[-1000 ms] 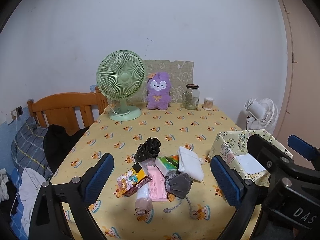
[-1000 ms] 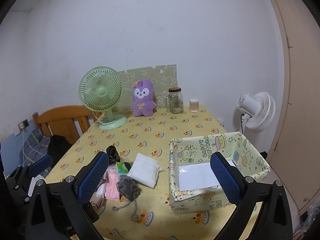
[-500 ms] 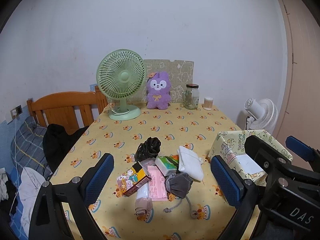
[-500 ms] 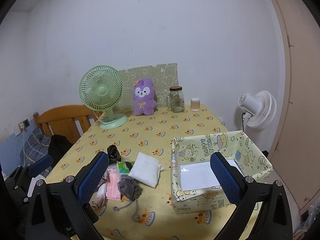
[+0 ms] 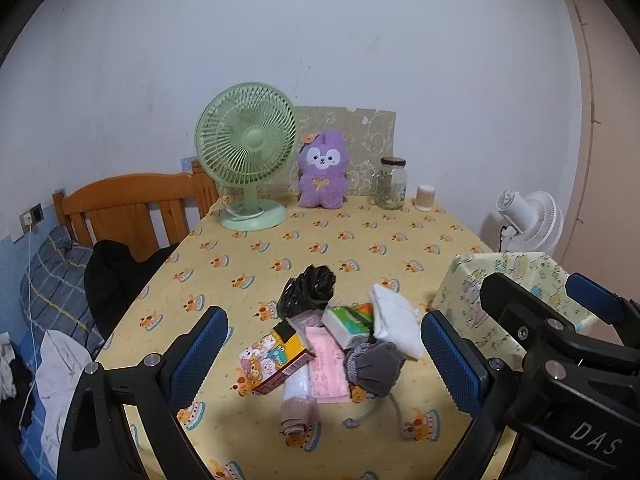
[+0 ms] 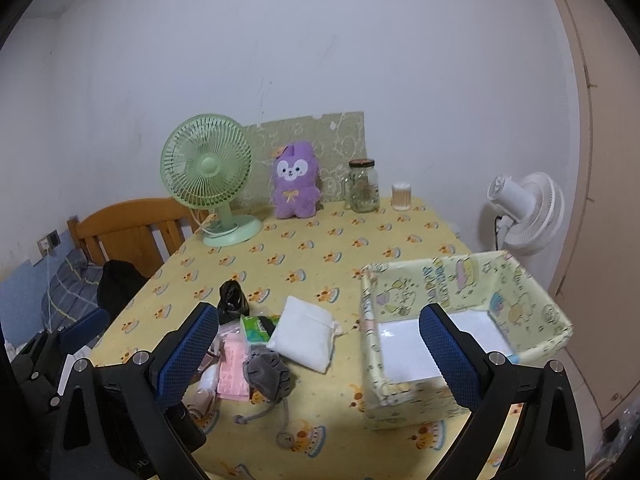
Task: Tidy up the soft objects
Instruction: 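Grasp the cartoon-printed box with the left tool while the right tool grasps the grey sock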
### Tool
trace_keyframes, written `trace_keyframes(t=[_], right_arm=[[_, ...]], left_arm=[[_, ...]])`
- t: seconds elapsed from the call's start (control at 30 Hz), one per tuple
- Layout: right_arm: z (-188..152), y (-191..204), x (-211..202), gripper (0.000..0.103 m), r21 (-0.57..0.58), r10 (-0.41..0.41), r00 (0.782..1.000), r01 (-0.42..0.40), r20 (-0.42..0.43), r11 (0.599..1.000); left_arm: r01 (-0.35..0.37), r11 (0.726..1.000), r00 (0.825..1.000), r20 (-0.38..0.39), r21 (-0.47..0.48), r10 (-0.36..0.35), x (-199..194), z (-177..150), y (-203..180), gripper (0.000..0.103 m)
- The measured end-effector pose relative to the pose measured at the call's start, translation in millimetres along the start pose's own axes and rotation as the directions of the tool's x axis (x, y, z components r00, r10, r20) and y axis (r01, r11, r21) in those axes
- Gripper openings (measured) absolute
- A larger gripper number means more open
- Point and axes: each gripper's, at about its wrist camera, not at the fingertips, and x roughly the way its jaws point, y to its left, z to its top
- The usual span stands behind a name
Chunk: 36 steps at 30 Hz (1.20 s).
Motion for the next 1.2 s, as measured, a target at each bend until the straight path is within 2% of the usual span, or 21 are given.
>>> trace_keyframes(t=[0.77, 1.13, 1.2], right_arm=[[-29.3, 31.0, 72.7, 0.085, -0.029, 0.031, 0.987, -0.036, -0.157, 0.999], [-31.5, 48.2, 92.4, 0.084, -0.091, -0.018, 0.987, 0.003, -0.158, 0.996], [-33.3, 52.4, 93.8, 0.08, -0.094, -0.006, 0.986, -0.009, -0.164, 0.996]], left_arm=[[-0.031, 0.999, 0.988, -0.152, -0.015, 0.028, 61.2, -28.9, 28.7, 0.096], [-0.035, 0.999, 0.978, -0.205, -0.038, 0.027, 88.8, -34.7, 42.6, 0.095], [-0.031, 0.999, 0.977, -0.213, -0.034, 0.023, 93.6, -35.3, 43.7, 0.095]])
